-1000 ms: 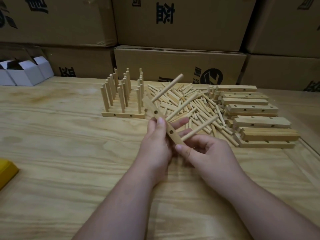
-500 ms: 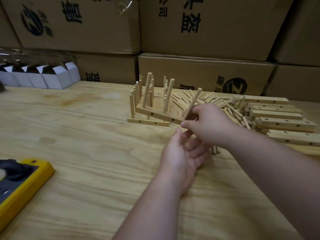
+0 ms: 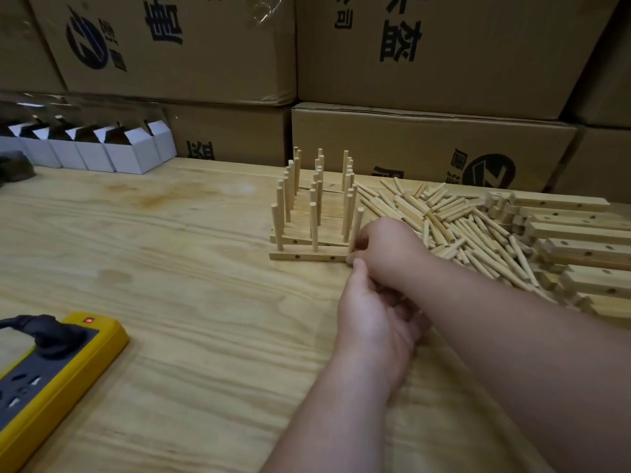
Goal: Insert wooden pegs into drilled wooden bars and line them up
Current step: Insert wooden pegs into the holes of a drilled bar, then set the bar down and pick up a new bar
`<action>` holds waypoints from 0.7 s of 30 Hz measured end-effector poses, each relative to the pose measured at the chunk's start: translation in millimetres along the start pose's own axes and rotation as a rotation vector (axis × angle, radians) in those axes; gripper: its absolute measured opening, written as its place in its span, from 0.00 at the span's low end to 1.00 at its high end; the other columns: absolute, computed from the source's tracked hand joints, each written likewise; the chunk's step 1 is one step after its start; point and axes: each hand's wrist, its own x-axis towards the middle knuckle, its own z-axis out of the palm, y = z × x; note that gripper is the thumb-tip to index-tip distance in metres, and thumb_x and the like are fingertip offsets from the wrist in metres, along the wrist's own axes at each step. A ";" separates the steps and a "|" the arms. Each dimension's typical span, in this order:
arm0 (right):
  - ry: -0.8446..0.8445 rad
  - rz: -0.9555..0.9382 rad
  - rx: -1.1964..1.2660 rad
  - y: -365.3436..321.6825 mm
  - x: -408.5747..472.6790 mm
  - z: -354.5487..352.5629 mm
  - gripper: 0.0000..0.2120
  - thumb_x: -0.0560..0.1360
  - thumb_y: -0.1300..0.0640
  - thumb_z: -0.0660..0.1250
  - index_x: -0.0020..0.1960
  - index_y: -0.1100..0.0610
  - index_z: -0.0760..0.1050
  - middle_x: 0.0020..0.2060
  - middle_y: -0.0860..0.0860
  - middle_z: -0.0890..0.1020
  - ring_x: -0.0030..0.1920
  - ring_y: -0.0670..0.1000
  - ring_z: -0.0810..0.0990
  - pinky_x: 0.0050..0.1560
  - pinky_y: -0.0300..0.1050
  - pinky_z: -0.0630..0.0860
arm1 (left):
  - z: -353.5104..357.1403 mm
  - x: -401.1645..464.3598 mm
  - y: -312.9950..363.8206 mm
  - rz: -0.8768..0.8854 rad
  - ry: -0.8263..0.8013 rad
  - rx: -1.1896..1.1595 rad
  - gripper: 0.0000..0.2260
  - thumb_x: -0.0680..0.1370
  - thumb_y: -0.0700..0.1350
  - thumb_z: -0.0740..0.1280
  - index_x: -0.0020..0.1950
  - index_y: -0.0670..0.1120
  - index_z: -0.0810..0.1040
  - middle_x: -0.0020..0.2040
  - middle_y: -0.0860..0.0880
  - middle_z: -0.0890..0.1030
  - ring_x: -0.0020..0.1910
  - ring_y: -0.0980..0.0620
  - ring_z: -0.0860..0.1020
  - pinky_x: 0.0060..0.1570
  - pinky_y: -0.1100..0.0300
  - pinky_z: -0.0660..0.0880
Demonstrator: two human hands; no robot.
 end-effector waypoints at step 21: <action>0.276 -0.044 0.102 7.1 -38.0 -9.5 0.08 0.77 0.45 0.68 0.49 0.47 0.80 0.48 0.46 0.77 0.47 0.51 0.78 0.48 0.50 0.78 | 1.5 -4.9 -2.8 0.088 -0.099 0.121 0.22 0.84 0.61 0.56 0.65 0.49 0.80 0.59 0.43 0.85 0.60 0.44 0.83 0.62 0.43 0.78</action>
